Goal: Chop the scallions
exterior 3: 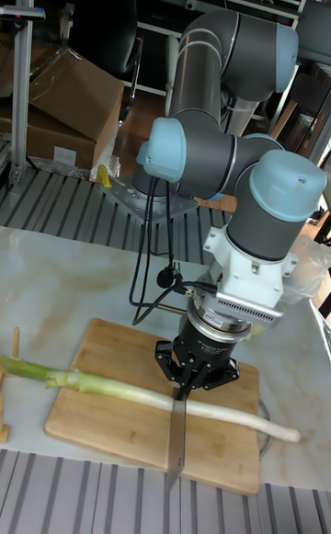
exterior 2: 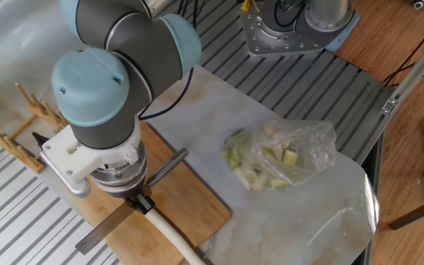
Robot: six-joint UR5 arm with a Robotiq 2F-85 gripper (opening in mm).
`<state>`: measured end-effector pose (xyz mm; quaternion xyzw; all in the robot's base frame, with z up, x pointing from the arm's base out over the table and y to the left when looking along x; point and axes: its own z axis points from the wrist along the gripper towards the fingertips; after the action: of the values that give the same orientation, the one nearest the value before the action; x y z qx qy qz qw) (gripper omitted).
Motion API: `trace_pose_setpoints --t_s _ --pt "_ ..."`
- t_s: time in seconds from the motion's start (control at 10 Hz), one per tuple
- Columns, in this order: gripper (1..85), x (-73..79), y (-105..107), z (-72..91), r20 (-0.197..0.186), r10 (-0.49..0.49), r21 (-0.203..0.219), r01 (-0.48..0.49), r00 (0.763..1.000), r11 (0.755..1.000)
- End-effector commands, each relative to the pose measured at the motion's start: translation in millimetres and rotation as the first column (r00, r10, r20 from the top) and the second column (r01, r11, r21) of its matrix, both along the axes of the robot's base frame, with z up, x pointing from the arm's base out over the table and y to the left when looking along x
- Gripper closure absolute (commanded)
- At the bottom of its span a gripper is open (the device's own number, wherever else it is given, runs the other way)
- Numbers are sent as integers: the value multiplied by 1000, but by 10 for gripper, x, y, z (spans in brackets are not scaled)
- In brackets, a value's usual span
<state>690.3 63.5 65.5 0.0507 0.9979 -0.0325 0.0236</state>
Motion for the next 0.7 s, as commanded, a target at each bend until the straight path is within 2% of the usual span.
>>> trace_pose_setpoints --t_s 0.0,0.3,0.5,0.6 --pt "843 -83 25 -4 -34 6 19 -5 999 1000" --pt "843 -183 24 45 -95 13 24 -11 995 1000" --pt "843 -221 12 27 -103 22 20 -20 994 1000" --pt "843 -229 -4 -4 -103 27 31 -24 994 999"
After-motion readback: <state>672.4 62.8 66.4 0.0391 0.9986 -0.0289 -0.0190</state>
